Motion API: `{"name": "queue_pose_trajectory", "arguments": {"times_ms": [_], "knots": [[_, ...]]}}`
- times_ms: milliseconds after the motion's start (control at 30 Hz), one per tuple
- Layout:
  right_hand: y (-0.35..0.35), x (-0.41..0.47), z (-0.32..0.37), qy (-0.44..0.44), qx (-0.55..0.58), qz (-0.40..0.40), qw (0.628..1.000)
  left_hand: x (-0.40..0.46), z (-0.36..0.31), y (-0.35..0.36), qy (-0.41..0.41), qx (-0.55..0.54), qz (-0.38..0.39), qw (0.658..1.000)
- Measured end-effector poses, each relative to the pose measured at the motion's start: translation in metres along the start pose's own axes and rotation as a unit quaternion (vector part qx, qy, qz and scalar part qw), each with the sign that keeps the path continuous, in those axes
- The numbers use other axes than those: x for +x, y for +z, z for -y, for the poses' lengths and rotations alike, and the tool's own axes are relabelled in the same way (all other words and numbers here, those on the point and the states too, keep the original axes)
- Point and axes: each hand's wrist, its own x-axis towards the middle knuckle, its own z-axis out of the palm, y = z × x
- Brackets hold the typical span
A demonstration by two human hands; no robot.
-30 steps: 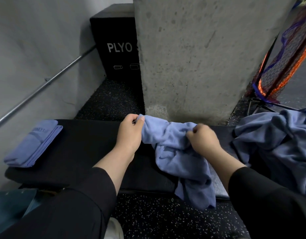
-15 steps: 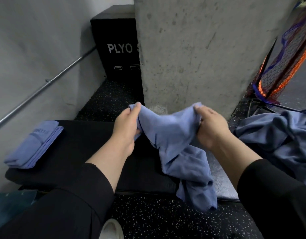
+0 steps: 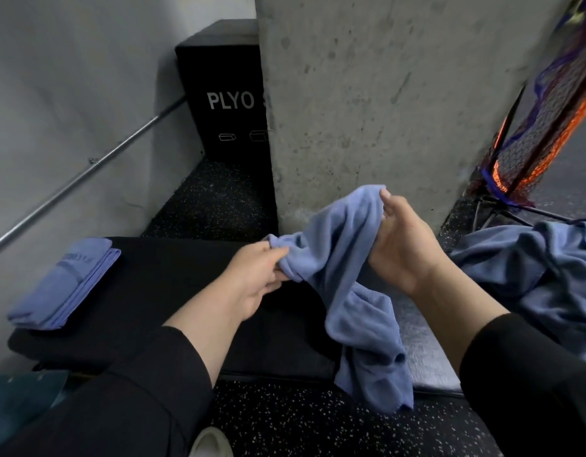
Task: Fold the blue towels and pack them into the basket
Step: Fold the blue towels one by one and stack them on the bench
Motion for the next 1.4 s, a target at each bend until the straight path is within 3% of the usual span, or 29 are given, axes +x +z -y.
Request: {"name": "queue_pose_trajectory", "arguments": {"times_ms": [100, 167, 200, 267, 333, 433, 500, 600, 633, 700, 767, 867, 933, 1000, 1100, 1167, 1233, 1333, 1400], "knots": [[-0.004, -0.001, 0.004, -0.033, -0.031, 0.023, 0.999, 0.003, -0.014, -0.002, 0.052, -0.177, -0.086, 0.979], [-0.005, 0.001, 0.005, -0.045, -0.048, 0.017, 0.998, 0.006, -0.023, -0.01, 0.028, -0.29, -0.077, 0.953], [-0.004, 0.001, 0.005, -0.043, -0.055, 0.01, 0.997, 0.007, -0.021, -0.012, 0.006, -0.278, -0.052, 0.959], [-0.002, 0.001, 0.004, -0.025, -0.065, -0.002, 0.998, 0.004, -0.007, -0.007, -0.049, -0.144, -0.009, 0.988], [0.002, -0.002, 0.005, -0.009, -0.102, -0.011, 0.995, 0.0, -0.002, 0.0, -0.059, -0.068, -0.018, 0.996], [0.008, -0.002, 0.017, -0.041, -0.152, -0.072, 0.985, 0.007, -0.016, -0.005, 0.004, -0.221, -0.071, 0.973], [0.012, -0.003, 0.028, -0.065, -0.149, -0.108, 0.981, 0.01, -0.027, -0.008, 0.03, -0.315, -0.029, 0.948], [0.016, -0.009, 0.026, -0.034, -0.137, -0.086, 0.986, -0.005, -0.013, 0.006, -0.022, -0.135, 0.035, 0.99], [0.017, -0.01, 0.021, -0.017, -0.14, -0.081, 0.987, -0.006, -0.009, 0.012, -0.021, -0.093, 0.021, 0.995], [0.018, -0.013, 0.014, 0.009, -0.155, -0.082, 0.984, -0.005, -0.01, 0.016, 0.016, -0.12, -0.034, 0.992], [0.019, -0.014, 0.02, 0.01, -0.145, -0.104, 0.984, 0.0, -0.021, 0.006, 0.053, -0.226, -0.071, 0.97], [0.014, -0.014, 0.028, 0.005, -0.114, -0.116, 0.987, 0.002, -0.026, -0.007, 0.048, -0.339, 0.017, 0.939], [0.013, -0.017, 0.028, 0.01, -0.1, -0.096, 0.99, -0.005, -0.015, -0.001, 0.009, -0.236, 0.047, 0.971], [0.009, -0.016, 0.027, 0.016, -0.122, -0.092, 0.988, -0.008, -0.012, 0.004, 0.007, -0.156, -0.005, 0.988], [0.005, -0.011, 0.031, -0.004, -0.152, -0.137, 0.979, -0.004, -0.025, -0.005, 0.065, -0.26, -0.05, 0.962], [-0.001, -0.005, 0.035, -0.052, -0.148, -0.197, 0.968, -0.003, -0.036, -0.015, 0.088, -0.341, 0.014, 0.936], [-0.003, -0.003, 0.039, -0.09, -0.105, -0.217, 0.966, -0.01, -0.03, -0.016, 0.064, -0.278, 0.054, 0.957], [-0.006, -0.004, 0.027, -0.048, 0.038, -0.142, 0.988, -0.012, -0.014, -0.011, 0.042, -0.156, 0.041, 0.986], [-0.007, -0.007, 0.01, 0.035, -0.018, -0.092, 0.995, -0.011, -0.016, -0.01, 0.057, -0.197, 0.02, 0.979]]}}
